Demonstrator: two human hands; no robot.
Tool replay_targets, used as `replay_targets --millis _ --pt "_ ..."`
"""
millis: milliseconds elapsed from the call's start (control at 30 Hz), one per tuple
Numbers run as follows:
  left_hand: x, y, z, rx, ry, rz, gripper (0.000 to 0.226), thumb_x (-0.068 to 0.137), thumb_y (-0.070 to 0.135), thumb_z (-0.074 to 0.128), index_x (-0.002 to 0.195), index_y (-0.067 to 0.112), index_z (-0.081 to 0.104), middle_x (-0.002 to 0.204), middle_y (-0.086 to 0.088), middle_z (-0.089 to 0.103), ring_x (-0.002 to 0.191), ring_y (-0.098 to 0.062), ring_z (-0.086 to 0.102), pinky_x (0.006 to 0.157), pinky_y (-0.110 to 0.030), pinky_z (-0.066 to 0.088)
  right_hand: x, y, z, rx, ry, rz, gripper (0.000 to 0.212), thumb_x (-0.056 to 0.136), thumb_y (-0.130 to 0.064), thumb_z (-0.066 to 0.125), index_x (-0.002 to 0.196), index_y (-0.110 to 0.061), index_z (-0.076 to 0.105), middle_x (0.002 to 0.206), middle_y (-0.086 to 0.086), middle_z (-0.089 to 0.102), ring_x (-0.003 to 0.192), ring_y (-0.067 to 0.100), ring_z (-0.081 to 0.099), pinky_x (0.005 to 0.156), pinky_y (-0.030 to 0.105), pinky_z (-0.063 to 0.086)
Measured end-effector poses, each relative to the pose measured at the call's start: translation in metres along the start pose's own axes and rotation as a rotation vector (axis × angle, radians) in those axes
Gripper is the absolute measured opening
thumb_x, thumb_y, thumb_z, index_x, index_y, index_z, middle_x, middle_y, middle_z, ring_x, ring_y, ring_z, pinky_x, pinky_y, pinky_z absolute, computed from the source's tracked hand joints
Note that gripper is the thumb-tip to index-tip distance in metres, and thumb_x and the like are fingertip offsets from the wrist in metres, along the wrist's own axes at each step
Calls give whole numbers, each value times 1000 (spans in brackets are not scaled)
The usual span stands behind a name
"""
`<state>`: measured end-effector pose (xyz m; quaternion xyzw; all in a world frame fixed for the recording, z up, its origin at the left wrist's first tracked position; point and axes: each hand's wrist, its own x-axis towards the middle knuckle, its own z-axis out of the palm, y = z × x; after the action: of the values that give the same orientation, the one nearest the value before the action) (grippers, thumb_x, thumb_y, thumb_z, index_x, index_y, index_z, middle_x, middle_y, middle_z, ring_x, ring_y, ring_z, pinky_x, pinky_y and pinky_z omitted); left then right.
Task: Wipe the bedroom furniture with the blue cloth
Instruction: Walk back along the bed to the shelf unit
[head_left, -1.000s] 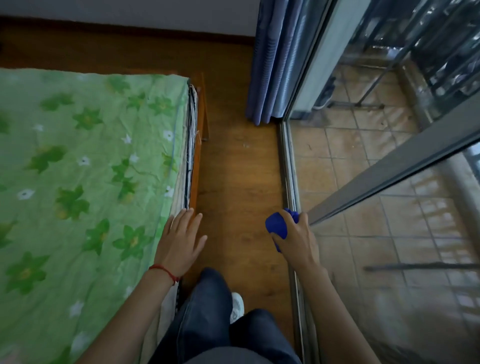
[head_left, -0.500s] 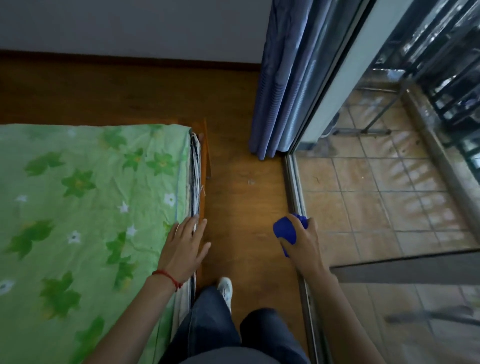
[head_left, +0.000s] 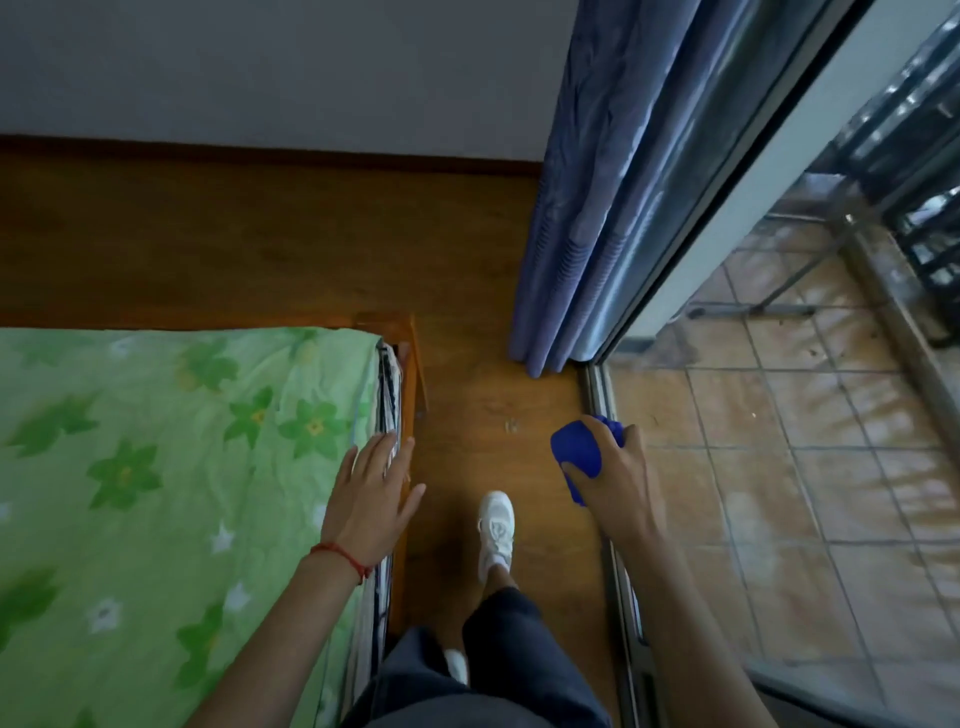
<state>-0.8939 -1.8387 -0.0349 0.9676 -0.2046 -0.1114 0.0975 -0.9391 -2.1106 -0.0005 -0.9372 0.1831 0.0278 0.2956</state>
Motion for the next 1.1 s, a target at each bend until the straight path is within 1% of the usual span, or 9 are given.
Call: replay_targets --millis 100,233,333,467,567,700,900,1033,1100 --pt "57 -2 -8 12 15 -14 61 91 44 32 121 -1 60 120 -23 60 110 -37 58 90 -55 43 62 -4 -4 32 -30 -41 30 76 -25 58 104 -29 51 97 11 44 68 27 52 54 42 52" --pt "131 -1 -33 12 33 -46 59 90 42 34 122 0 60 120 -23 60 110 -38 57 91 -53 44 143 -11 -17 -35 -84 -88 45 76 -33 58 119 -22 47 105 14 46 79 27 52 59 40 51" --pt "181 -1 -55 6 88 -62 58 89 41 35 122 0 59 122 -22 59 112 -38 56 92 -52 43 197 -27 -34 -97 -84 -164 54 78 -34 60 127 -16 47 110 18 43 85 36 53 63 40 49" --pt "236 -6 -75 -24 122 -75 57 89 39 36 123 -1 58 123 -23 58 113 -39 55 93 -54 42 255 -51 -47 -163 -72 -194 54 79 -22 65 129 -16 46 114 19 42 85 40 56 61 36 45" --pt "275 -14 -87 -33 137 -82 58 89 40 35 124 0 57 124 -23 57 115 -39 54 94 -55 40 297 -65 -46 -131 -93 -204 56 79 -20 65 131 -17 44 116 20 41 90 40 54 65 41 50" --pt "334 -36 -98 -13 145 -100 58 90 41 34 125 0 56 125 -22 57 116 -39 54 95 -54 39 357 -86 -36 -133 -108 -232 53 79 -23 66 128 -18 47 111 19 43 87 39 55 64 40 50" --pt "435 -86 -120 -20 120 -135 60 90 43 32 125 1 56 124 -22 58 115 -37 55 93 -54 42 463 -136 -26 -194 -114 -212 56 85 -32 59 136 -24 36 129 15 35 97 36 55 70 38 48" --pt "493 -123 -143 -8 116 -142 69 99 49 13 125 2 56 124 -21 58 115 -37 54 94 -53 41 533 -171 -23 -191 -153 -171 58 87 -35 55 138 -30 28 135 9 28 104 30 52 77 37 48" --pt "520 -139 -154 12 118 -152 69 99 48 13 124 2 58 123 -20 59 114 -37 56 93 -53 42 565 -186 -23 -147 -144 -184 56 87 -32 56 137 -30 30 132 8 30 102 27 51 79 35 48"
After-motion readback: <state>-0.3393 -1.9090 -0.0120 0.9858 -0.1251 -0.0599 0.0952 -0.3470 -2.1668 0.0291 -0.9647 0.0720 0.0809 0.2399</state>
